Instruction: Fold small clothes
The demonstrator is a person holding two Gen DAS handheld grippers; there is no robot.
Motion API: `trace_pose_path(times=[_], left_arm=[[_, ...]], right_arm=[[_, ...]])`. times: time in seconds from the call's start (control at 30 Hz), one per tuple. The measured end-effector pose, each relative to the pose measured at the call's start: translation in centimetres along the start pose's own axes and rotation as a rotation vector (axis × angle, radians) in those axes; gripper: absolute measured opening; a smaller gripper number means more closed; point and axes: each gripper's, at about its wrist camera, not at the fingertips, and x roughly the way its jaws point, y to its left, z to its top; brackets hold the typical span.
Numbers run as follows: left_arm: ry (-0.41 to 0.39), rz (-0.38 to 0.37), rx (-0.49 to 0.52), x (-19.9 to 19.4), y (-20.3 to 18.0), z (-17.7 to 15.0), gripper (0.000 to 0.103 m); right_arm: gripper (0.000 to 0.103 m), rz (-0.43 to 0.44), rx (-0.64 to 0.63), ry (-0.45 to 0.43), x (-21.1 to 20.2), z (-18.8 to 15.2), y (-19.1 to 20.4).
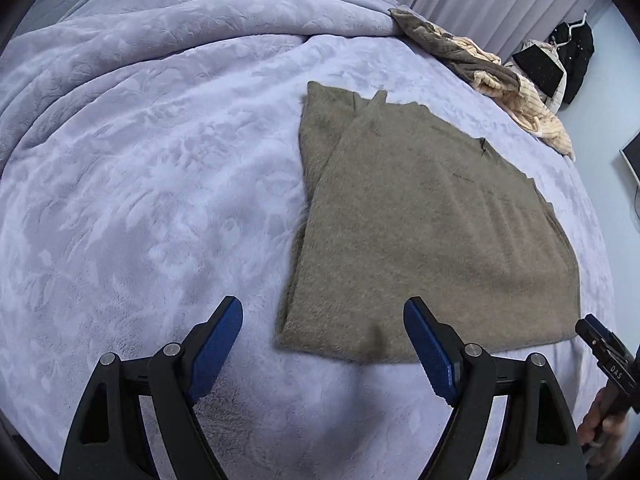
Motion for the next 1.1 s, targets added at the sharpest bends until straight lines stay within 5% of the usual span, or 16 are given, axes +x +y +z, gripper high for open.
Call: trace_pose_path(times=[0.23, 0.37, 0.43, 0.6, 0.8, 1.0, 1.03, 1.1], left_arm=[[0.120, 0.068, -0.031, 4.4, 0.3, -0.3, 0.084], [0.086, 0.042, -0.002, 1.8, 0.7, -2.5, 0.084], [0.071, -0.017, -0.014, -0.3, 1.4, -3.7, 0.084], [0.053, -0.157, -0.073, -2.2, 3.4, -3.3, 0.084], [0.165, -0.373, -0.208, 3.9, 4.2, -0.4, 0.084], [0.174, -0.553, -0.262, 6.6, 3.3, 1.3, 0.083], [0.166, -0.566, -0.260, 6.6, 3.2, 1.4, 0.078], [0.171, -0.569, -0.252, 7.1, 3.0, 1.7, 0.026]], right_arm=[[0.077, -0.030, -0.003, 0.055, 2.4, 0.0, 0.5], [0.081, -0.045, 0.018, 0.073, 2.5, -2.0, -0.7], [0.081, -0.044, 0.039, 0.114, 1.8, -2.8, -1.3], [0.081, -0.005, 0.080, 0.012, -3.0, -3.4, -1.6], [0.081, 0.065, 0.032, -0.044, -4.6, 0.1, 2.4], [0.081, 0.097, -0.083, -0.029, -2.9, 3.0, 8.4], [0.081, 0.103, -0.097, -0.027, -2.7, 3.5, 9.1], [0.081, 0.111, -0.119, -0.022, -1.9, 5.1, 10.5]])
